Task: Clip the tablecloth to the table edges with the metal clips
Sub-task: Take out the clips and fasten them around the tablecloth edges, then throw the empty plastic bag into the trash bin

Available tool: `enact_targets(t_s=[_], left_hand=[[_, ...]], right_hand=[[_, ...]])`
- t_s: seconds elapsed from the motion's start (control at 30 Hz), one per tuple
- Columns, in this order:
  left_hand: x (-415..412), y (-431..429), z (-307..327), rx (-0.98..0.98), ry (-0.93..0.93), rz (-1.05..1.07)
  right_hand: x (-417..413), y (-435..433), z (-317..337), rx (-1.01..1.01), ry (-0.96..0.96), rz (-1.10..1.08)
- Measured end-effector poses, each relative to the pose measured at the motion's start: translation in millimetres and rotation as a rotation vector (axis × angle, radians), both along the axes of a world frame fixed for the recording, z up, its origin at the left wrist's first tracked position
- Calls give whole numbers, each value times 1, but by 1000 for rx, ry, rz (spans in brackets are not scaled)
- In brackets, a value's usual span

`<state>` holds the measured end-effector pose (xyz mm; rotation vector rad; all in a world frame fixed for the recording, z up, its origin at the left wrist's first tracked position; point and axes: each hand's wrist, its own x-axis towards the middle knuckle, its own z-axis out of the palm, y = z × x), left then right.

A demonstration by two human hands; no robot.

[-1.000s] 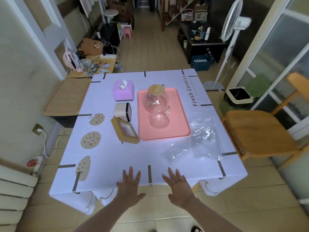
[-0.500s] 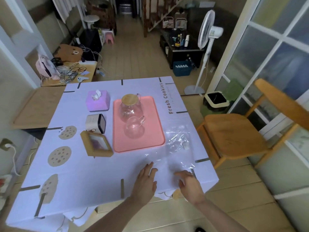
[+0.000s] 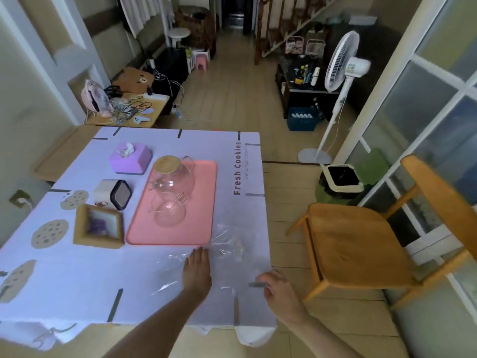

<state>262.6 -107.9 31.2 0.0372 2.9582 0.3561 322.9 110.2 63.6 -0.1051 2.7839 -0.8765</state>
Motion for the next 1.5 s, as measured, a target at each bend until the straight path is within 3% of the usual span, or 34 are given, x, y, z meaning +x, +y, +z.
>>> enact_targets(t_s=[0.2, 0.33, 0.47, 0.63, 0.73, 0.83, 0.9, 0.97, 1.03, 1.07, 1.23, 1.3, 1.37, 1.43, 1.5], left_hand=[[-3, -2, 7, -217, 55, 63], [-6, -4, 21, -255, 156, 92], [-15, 0, 30, -110, 369, 209], [-17, 2, 33, 224, 426, 455], [-11, 4, 40, 273, 456, 442], [-4, 3, 42, 83, 521, 216], [0, 3, 35, -50, 525, 102], [2, 9, 21, -113, 524, 75], [5, 22, 16, -150, 521, 103], [4, 29, 16, -178, 523, 113], [-1, 57, 23, -209, 362, 293], [-2, 67, 30, -169, 425, 419], [-3, 79, 40, 0, 482, 676], [-5, 90, 54, 315, 526, 918], [-5, 95, 60, 640, 536, 1118]], right_hand=[[-34, 28, 0, -22, -36, 87], [-63, 26, 4, -21, -45, 129], [-89, 23, 4, -9, -71, 157], [-116, 19, 2, -6, -56, 175], [-122, 10, 2, 20, 17, 320], [-134, -3, -5, 118, 253, 542], [-142, -10, -11, 280, 289, 716], [-149, -12, -18, 481, 150, 863], [-158, -10, -15, 617, 168, 960], [-162, -9, -16, 575, 183, 988], [-188, 12, -1, -3, 236, 1126], [-196, 19, 4, -176, 371, 1065], [-203, 23, 3, -307, 439, 768], [-211, 22, 3, -357, 224, 370], [-220, 19, -4, -333, -139, 184]])
